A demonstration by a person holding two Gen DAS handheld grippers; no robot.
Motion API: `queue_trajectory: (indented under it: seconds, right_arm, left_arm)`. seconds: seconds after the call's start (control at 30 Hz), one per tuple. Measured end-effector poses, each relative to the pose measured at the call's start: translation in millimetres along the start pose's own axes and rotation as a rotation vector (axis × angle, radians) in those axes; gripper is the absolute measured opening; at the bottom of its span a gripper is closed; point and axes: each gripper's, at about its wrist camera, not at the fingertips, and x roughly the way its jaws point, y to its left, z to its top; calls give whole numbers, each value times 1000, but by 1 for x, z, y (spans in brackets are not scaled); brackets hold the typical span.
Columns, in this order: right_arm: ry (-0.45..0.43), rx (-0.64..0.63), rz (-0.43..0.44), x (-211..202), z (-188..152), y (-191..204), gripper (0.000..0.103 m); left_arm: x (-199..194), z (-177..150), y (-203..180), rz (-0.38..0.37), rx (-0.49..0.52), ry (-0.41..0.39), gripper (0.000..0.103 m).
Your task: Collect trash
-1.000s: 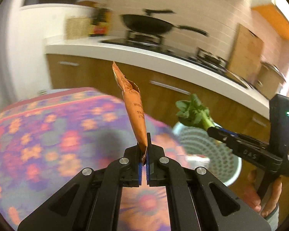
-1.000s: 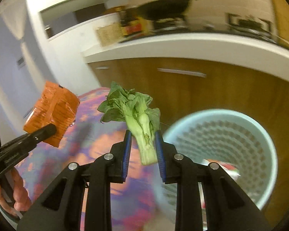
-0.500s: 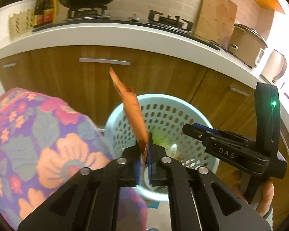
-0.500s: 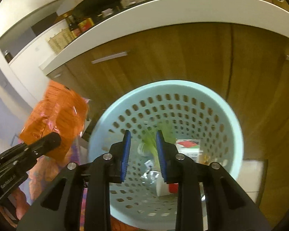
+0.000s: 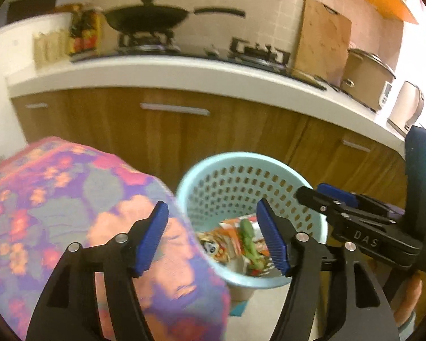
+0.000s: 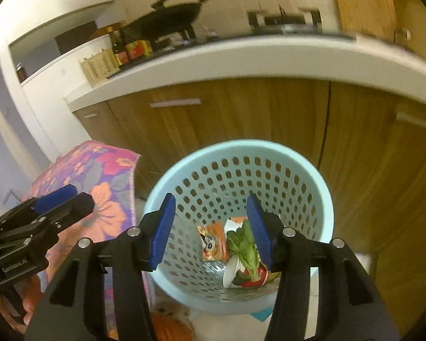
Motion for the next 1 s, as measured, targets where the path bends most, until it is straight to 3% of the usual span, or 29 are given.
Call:
queue_trajectory:
  seconds: [0.17, 0.37, 0.47, 0.57, 0.67, 0.83, 1.0]
  right_arm:
    - [-81, -96, -23, -27, -5, 41, 48]
    - [-180, -141, -44, -54, -24, 83, 50]
    - [-231, -167, -124, -62, -34, 102, 59]
    - [-273, -181, -170, -69, -40, 114, 62]
    - [-297, -183, -209, -76, -42, 119, 76]
    - [-294, -168, -198, -78, -46, 120, 77]
    - [-300, -177, -220, -77, -50, 122, 78]
  left_arm:
    - [-51, -17, 21, 105, -23, -90, 74]
    - [-92, -42, 48, 245, -65, -192, 75]
    - [-105, -52, 60, 272, -90, -231, 76]
    - [-112, -60, 68, 327, -100, -272, 76]
    - [-114, -65, 76, 331, -131, -289, 76]
    - [-123, -67, 82, 301, -156, -326, 77]
    - [-125, -68, 80, 328, -150, -343, 82]
